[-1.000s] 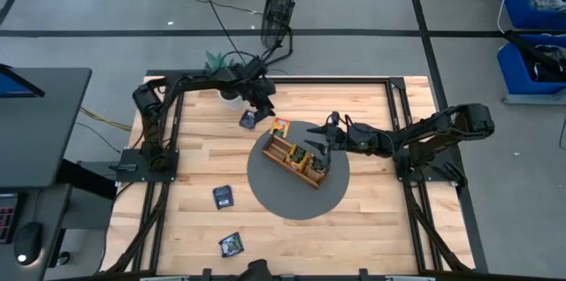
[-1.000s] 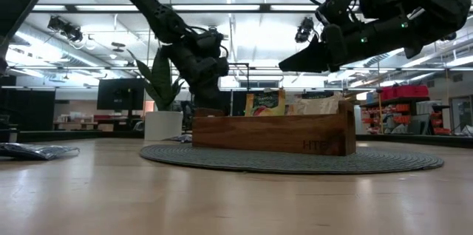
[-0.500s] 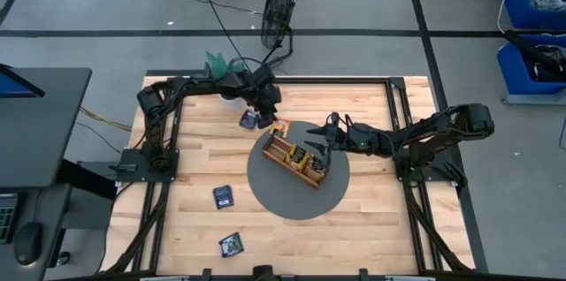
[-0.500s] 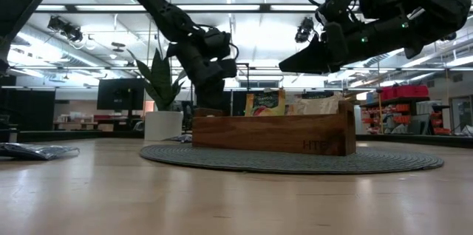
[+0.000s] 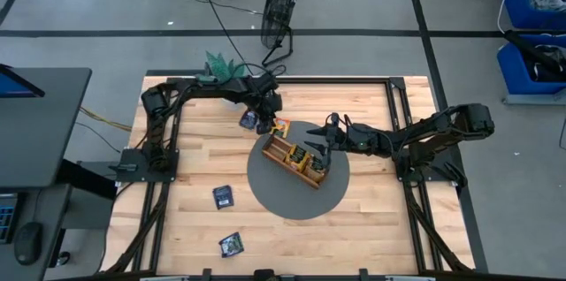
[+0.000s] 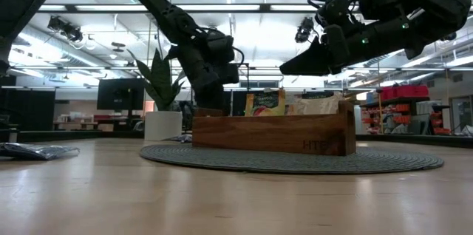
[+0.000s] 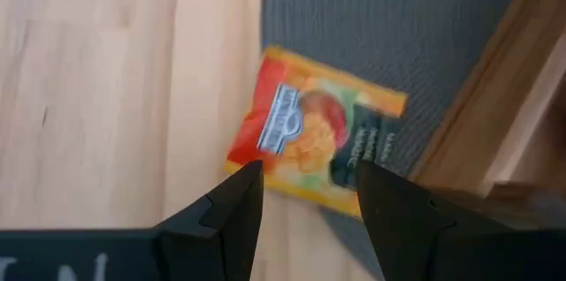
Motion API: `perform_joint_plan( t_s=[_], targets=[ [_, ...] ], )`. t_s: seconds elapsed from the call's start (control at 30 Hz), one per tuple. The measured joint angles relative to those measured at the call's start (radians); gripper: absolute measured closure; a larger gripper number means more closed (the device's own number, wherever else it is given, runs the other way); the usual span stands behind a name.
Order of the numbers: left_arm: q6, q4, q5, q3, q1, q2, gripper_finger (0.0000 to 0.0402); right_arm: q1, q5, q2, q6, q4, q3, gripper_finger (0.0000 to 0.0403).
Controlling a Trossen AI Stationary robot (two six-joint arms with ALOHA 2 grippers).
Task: Pick & Place Tea
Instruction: Put the orange tea bag into the middle section of the wooden organizer
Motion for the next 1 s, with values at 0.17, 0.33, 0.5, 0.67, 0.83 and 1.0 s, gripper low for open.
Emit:
perform_joint_plan(
  t_s=[0.17, 0.33, 0.5, 0.67, 0.83, 1.0],
  targets=[
    [0.011, 0.03, -0.091, -0.002, -0.027, 0.009, 0.0216, 0.0, -0.017, 0.0, 0.016, -0.007, 0.0, 0.023],
    [0.044, 0.047, -0.126, -0.001, -0.059, 0.009, 0.0216, 0.0, -0.02, 0.0, 0.019, -0.008, 0.0, 0.023],
    [0.053, 0.05, -0.126, -0.002, -0.056, 0.021, 0.0216, 0.0, -0.02, 0.0, 0.024, -0.014, 0.0, 0.023],
    [0.046, 0.071, -0.126, -0.001, -0.044, 0.021, 0.0216, 0.0, -0.02, 0.0, 0.024, -0.014, 0.0, 0.023],
    [0.042, 0.05, -0.129, -0.003, -0.045, 0.052, 0.0216, 0.0, -0.022, 0.0, 0.029, -0.015, 0.0, 0.023],
    [0.043, 0.074, -0.143, 0.001, -0.057, 0.077, 0.0216, 0.001, -0.022, 0.0, 0.04, -0.026, 0.0, 0.023]
  ],
)
